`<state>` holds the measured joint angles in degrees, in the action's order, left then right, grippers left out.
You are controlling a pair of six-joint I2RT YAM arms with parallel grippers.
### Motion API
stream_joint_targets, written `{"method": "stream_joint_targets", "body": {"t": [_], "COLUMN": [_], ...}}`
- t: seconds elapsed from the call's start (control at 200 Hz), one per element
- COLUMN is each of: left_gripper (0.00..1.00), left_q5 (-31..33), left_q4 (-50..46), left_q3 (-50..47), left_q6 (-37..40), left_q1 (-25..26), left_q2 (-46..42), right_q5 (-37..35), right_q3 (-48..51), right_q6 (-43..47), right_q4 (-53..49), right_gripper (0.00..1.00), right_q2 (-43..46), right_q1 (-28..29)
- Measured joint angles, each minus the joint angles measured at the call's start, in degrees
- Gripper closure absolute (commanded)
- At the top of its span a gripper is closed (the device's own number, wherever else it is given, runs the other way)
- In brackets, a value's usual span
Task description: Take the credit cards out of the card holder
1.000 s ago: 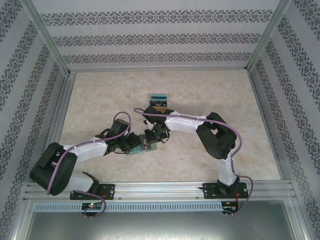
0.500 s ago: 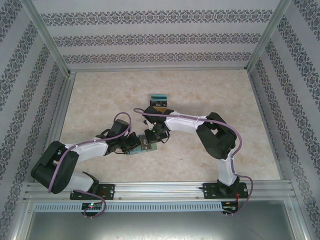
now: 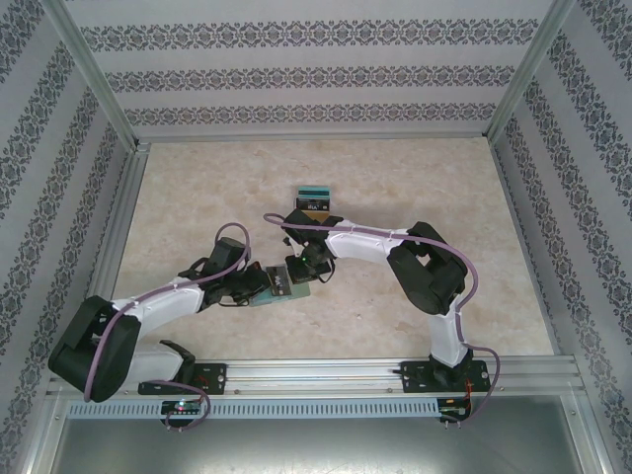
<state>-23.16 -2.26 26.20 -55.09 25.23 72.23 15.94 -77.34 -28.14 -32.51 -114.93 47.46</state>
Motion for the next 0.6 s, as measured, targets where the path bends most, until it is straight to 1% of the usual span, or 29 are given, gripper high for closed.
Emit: {"method": "stream_joint_targets", "body": {"t": [0.235,0.395,0.455,0.6], "left_gripper": [1.00,1.00,1.00,1.00], "left_q5": [1.11,1.68,2.03,2.45], "left_q4": [-6.95,-11.21,-12.72,-16.11], "left_q3": [-0.15,-0.13,0.02,1.84], "left_q6": [1.99,2.60,2.80,3.72], "left_q1": [-1.81,-2.12,-2.12,-2.12], "left_q2": [-8.46,-13.49,-14.40,-15.63], "right_q5": [0.15,0.22,0.13,-0.11], "right_q3": [0.09,0.24,0.24,0.24], "right_q6": [0.00,0.02,0.07,0.87], "right_q4": [0.11,0.37,0.46,0.20], "right_gripper": [0.89,0.82,0.78,0.73], "right_q2": [0.00,0.17,0.63,4.11], "right_q1": [-0.11,-0.46,-0.76,-2.80]}}
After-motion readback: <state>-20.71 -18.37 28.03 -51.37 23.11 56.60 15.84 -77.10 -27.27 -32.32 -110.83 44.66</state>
